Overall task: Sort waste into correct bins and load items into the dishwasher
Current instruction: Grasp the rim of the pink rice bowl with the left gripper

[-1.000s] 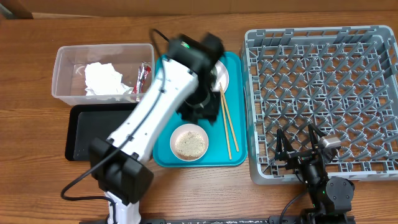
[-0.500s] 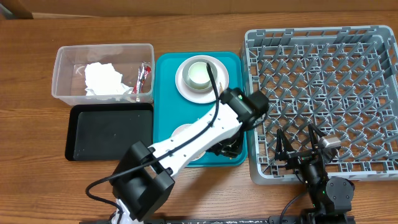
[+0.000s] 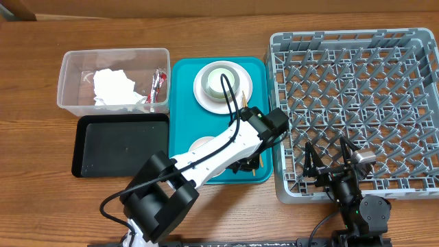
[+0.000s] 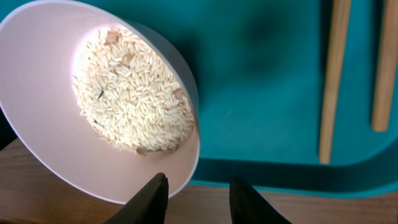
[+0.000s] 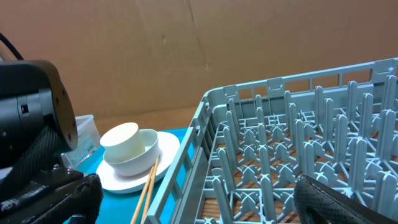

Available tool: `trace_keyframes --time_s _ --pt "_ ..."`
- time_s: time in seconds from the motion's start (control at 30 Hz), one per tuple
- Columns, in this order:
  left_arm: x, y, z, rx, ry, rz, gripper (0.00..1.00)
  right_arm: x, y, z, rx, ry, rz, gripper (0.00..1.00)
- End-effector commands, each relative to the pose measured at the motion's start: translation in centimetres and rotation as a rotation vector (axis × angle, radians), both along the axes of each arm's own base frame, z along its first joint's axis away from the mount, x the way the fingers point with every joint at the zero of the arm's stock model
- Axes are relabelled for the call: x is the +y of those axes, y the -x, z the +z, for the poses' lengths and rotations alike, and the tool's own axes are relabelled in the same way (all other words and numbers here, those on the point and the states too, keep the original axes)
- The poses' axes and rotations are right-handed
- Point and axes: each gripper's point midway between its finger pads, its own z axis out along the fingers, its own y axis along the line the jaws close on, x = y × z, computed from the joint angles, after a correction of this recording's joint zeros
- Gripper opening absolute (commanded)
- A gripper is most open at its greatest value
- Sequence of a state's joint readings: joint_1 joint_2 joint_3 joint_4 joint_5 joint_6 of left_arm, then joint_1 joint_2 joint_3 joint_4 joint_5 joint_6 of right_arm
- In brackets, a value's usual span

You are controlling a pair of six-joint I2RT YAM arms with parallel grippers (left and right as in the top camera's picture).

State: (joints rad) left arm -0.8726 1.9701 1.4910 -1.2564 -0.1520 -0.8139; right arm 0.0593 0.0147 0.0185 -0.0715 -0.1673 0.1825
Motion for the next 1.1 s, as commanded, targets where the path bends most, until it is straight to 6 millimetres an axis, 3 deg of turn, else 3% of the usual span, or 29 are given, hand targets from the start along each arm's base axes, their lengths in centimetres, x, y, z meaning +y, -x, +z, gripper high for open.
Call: trace_keyframes --time_s 0.0,0.3,0.57,0.63,0.87,1.07 --pt "0.9 -0.8 0.0 -0.060 -0.028 0.015 0.31 -0.3 0.0 -0.1 -0.006 0.000 -0.013 1.00" --pt "1.2 -0.5 -2.4 -0.066 -0.018 0.016 0.19 -0.3 0.0 -0.1 -0.006 0.000 -0.013 1.00" --pt "1.6 -0.6 -2.3 -0.072 -0.032 0.018 0.27 -0.3 0.0 -0.1 -0.006 0.000 -0.013 1.00" --pt "1.6 -0.7 -2.3 -0.072 -0.030 0.018 0.04 -0.3 0.0 -0.1 -0.006 0.000 -0.013 1.00" --pt "1.3 -1.0 -2.1 -0.082 -0.018 0.022 0.04 -0.3 0.0 -0.1 -0.006 0.000 -0.013 1.00" --pt "2.3 -2.1 -0.4 -0.068 -0.030 0.039 0.04 -0.3 0.0 -0.1 -0.006 0.000 -0.013 1.00"
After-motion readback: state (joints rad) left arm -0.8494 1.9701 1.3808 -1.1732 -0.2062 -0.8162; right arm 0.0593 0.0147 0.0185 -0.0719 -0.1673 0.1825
